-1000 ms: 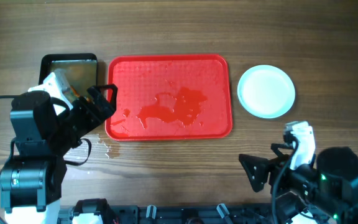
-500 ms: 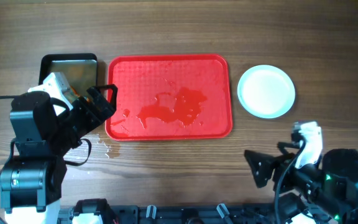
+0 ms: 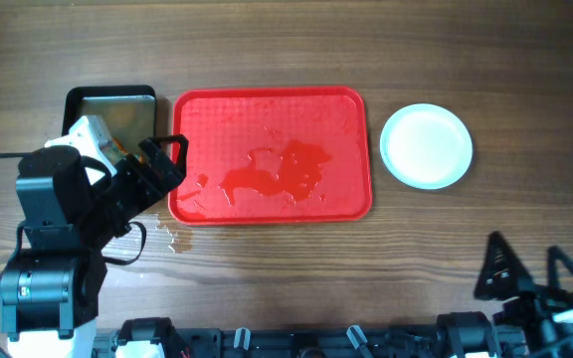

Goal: Clean dirty plates on tray and stack at the side

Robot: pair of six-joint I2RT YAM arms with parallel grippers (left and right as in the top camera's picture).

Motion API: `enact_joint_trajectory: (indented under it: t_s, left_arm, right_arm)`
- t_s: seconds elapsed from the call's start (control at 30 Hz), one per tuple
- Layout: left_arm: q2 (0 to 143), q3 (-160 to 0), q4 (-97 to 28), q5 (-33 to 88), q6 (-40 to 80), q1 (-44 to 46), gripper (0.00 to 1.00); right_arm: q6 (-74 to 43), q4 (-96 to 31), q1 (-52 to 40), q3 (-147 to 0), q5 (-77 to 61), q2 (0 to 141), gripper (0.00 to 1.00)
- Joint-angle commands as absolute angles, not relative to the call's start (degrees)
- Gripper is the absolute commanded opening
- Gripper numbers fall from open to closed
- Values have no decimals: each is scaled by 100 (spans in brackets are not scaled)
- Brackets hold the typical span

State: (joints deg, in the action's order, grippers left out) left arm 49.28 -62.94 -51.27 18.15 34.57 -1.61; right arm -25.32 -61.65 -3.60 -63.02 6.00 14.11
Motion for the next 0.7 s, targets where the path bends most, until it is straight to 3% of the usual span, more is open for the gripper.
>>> enact_joint_trajectory:
  t_s: [0.0,0.2,0.3,0.47,0.67]
  left_arm:
    - [4923,-6289,-5118,1903,3343,-134,100]
    - [4923,-6289,-5118,1903,3343,-134,100]
    - [4923,-6292,-5118,1903,3343,-134,100]
    - [4923,-6292,-5118,1903,3343,-134,100]
    - [4923,-6292,-5118,1903,3343,-134,100]
  right_arm:
    - [-3441,-5151,-292,-6110,1529,1223,100]
    - [-7522,-4709,-292,-4860,1721,1160,100]
    - [-11843,-4709,-292,-3498,1682,956,100]
    - [-11867,-4635,-290,-1898,2436,30,100]
    - [-11869,-4668,-259,-1632,2504,19,100]
